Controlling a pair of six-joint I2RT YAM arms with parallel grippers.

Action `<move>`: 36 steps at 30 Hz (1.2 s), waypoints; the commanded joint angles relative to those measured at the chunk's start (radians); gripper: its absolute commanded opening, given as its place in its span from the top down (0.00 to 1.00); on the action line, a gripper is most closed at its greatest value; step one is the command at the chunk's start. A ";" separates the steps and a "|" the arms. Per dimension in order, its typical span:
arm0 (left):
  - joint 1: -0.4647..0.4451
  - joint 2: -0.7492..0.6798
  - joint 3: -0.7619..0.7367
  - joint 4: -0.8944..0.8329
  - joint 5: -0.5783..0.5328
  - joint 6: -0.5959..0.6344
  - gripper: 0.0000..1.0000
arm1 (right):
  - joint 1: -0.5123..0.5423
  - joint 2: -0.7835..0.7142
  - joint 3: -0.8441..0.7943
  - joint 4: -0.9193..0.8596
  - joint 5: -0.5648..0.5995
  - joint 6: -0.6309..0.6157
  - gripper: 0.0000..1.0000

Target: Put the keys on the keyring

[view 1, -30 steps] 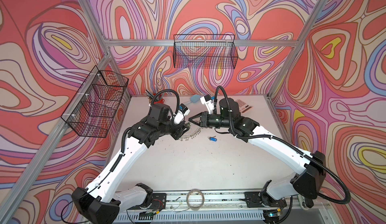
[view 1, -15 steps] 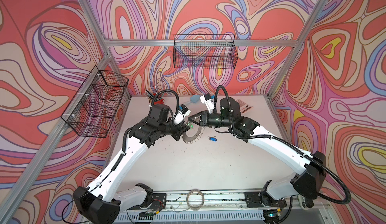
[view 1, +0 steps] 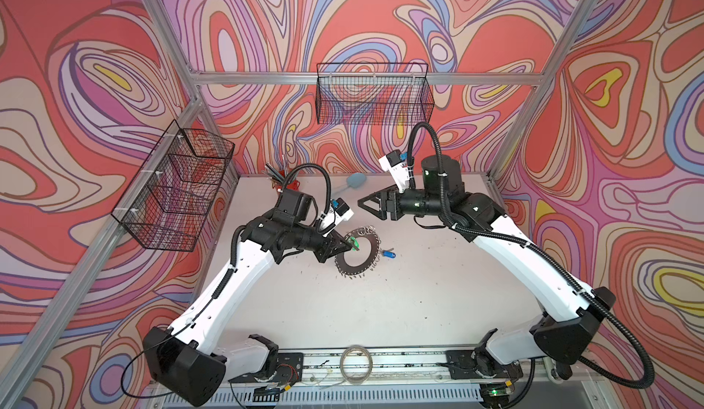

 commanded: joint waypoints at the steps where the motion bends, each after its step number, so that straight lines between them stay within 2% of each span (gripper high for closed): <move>1: 0.002 0.021 0.066 -0.113 0.181 0.083 1.00 | 0.004 0.024 0.000 -0.218 -0.072 -0.305 0.28; 7: -0.003 0.004 0.078 -0.167 0.240 0.065 1.00 | 0.005 0.019 -0.085 -0.255 -0.301 -0.414 0.23; 11: -0.013 -0.034 0.068 -0.178 0.241 0.051 1.00 | 0.005 -0.007 -0.135 -0.275 -0.344 -0.465 0.20; 14: -0.015 -0.048 0.063 -0.182 0.253 0.044 1.00 | 0.006 0.013 -0.132 -0.351 -0.421 -0.534 0.25; 19: -0.023 -0.045 0.061 -0.177 0.288 0.034 1.00 | 0.031 0.031 -0.138 -0.358 -0.429 -0.546 0.47; 21: -0.025 -0.044 0.059 -0.177 0.280 0.035 1.00 | 0.038 0.036 -0.128 -0.368 -0.436 -0.554 0.62; 24: -0.027 -0.032 0.056 -0.183 0.286 0.039 1.00 | 0.046 0.036 -0.126 -0.356 -0.450 -0.544 0.67; 26: -0.026 -0.028 0.054 -0.186 0.284 0.043 1.00 | 0.053 0.039 -0.122 -0.357 -0.449 -0.542 0.74; 29: -0.028 -0.030 0.048 -0.179 0.279 0.042 1.00 | 0.061 0.037 -0.119 -0.355 -0.435 -0.538 1.00; 36: -0.027 -0.063 0.056 -0.133 0.190 0.001 1.00 | 0.067 0.000 -0.141 -0.268 -0.359 -0.473 1.00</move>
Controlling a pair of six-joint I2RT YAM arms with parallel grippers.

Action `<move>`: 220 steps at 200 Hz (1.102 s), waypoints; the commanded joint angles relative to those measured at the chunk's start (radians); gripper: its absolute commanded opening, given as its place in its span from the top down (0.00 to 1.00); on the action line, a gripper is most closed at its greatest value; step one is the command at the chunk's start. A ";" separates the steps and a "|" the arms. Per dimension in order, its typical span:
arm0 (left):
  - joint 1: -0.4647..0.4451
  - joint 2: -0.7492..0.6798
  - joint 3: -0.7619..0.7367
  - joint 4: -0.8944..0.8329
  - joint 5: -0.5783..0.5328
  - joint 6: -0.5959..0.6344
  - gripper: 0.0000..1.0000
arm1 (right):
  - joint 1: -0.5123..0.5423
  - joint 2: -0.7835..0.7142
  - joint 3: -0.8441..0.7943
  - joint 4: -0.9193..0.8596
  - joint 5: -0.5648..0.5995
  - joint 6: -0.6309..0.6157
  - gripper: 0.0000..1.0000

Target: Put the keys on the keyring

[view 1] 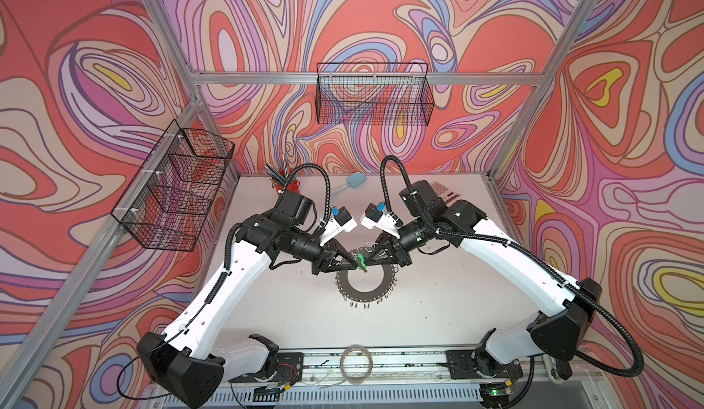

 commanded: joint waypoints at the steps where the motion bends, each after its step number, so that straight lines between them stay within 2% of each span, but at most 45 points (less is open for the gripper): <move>1: -0.001 -0.028 0.013 0.068 -0.086 -0.069 0.96 | 0.019 -0.036 -0.012 0.104 0.105 0.084 1.00; 19: 0.008 -0.059 0.018 0.090 -0.131 -0.092 0.76 | 0.019 -0.070 -0.043 0.201 0.170 0.153 1.00; 47: 0.034 -0.132 0.007 0.126 -0.209 -0.141 0.61 | 0.019 -0.127 -0.091 0.336 0.266 0.229 1.00; 90: 0.104 -0.265 -0.036 0.211 -0.248 -0.247 0.53 | 0.019 -0.171 -0.144 0.454 0.438 0.244 1.00; 112: 0.109 -0.316 -0.029 0.282 -0.323 -0.375 0.48 | 0.048 -0.186 -0.160 0.498 0.585 0.209 1.00; 129: 0.109 -0.319 0.014 0.309 -0.413 -0.507 0.48 | 0.089 -0.205 -0.192 0.562 0.739 0.178 1.00; 141: 0.108 -0.300 0.051 0.293 -0.462 -0.598 0.50 | 0.105 -0.211 -0.211 0.605 0.806 0.161 1.00; 162: 0.108 -0.264 0.049 0.333 -0.404 -0.779 0.54 | 0.131 -0.227 -0.248 0.692 0.886 0.144 1.00; 180: 0.108 -0.262 -0.015 0.457 -0.371 -0.931 0.58 | 0.152 -0.250 -0.280 0.763 0.930 0.133 1.00; 207: 0.109 -0.273 -0.054 0.541 -0.403 -0.995 0.59 | 0.173 -0.280 -0.319 0.825 0.958 0.127 1.00; 220: 0.109 -0.263 -0.078 0.595 -0.380 -1.027 0.60 | 0.187 -0.283 -0.326 0.831 0.967 0.124 1.00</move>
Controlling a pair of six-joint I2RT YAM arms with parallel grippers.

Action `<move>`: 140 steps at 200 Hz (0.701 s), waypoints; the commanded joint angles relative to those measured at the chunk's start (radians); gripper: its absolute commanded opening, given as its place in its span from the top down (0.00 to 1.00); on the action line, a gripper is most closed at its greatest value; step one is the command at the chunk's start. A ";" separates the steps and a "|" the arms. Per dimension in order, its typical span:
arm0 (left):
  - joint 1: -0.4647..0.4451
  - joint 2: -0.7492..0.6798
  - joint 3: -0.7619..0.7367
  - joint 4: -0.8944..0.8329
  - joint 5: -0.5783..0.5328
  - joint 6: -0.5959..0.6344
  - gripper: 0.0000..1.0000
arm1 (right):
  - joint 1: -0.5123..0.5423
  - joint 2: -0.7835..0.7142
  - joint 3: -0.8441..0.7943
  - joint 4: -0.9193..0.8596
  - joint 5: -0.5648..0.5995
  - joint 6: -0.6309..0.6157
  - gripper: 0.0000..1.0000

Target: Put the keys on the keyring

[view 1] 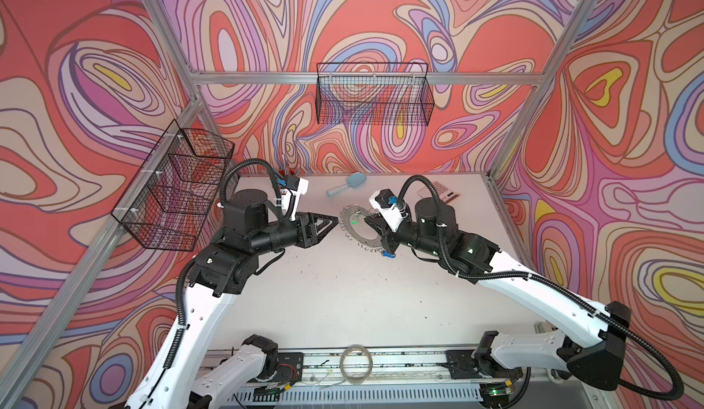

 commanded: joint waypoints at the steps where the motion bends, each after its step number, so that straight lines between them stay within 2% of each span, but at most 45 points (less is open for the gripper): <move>1: 0.007 -0.002 -0.029 0.155 0.013 -0.144 0.60 | 0.027 -0.036 -0.014 0.120 0.070 -0.030 1.00; 36: 0.008 0.030 -0.078 0.313 0.096 -0.219 0.61 | 0.081 -0.024 -0.027 0.135 0.135 -0.042 1.00; 140: 0.006 0.064 -0.111 0.401 0.144 -0.281 0.61 | 0.108 -0.006 -0.049 0.176 0.132 -0.030 1.00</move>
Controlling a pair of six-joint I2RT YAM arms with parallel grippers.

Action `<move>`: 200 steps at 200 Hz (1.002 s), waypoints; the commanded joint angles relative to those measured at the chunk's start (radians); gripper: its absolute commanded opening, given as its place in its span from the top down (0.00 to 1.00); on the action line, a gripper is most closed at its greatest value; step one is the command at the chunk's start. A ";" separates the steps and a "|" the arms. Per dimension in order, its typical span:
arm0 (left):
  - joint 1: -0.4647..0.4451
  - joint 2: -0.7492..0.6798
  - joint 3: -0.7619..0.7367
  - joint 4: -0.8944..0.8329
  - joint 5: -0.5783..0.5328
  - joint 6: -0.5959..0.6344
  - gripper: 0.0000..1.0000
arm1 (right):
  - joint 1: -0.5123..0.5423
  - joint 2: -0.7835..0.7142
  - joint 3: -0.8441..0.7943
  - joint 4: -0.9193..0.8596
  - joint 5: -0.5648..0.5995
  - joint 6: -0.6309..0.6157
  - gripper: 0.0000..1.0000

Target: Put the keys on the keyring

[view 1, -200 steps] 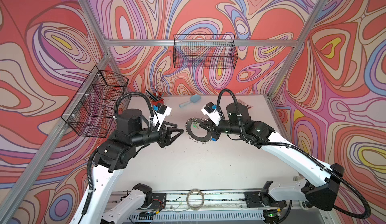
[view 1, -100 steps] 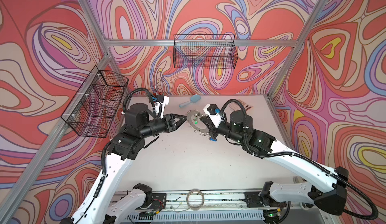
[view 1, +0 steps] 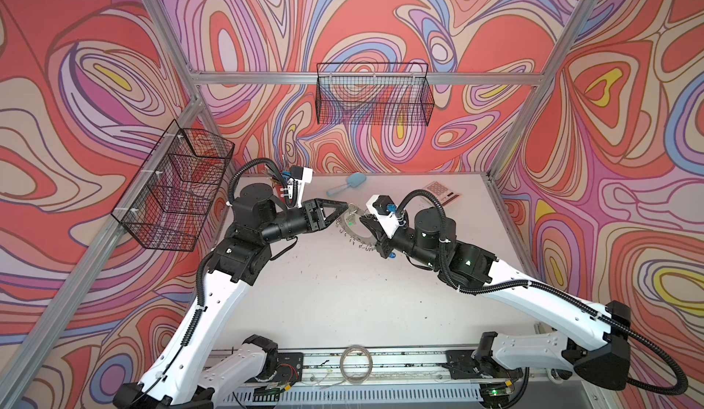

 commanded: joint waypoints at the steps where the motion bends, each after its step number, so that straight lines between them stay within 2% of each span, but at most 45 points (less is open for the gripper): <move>1: 0.006 0.010 -0.023 0.060 0.029 -0.034 0.61 | 0.010 0.007 -0.007 0.050 0.006 -0.009 1.00; 123: 0.006 0.027 -0.039 0.121 0.085 -0.071 0.63 | 0.015 0.025 -0.016 0.062 0.000 0.003 1.00; 169: 0.006 0.008 -0.060 0.111 0.083 -0.078 0.63 | 0.013 0.027 -0.020 0.068 0.002 0.006 1.00; 200: 0.006 -0.022 -0.068 0.058 0.030 -0.041 0.63 | 0.015 0.019 -0.024 0.070 0.003 0.007 1.00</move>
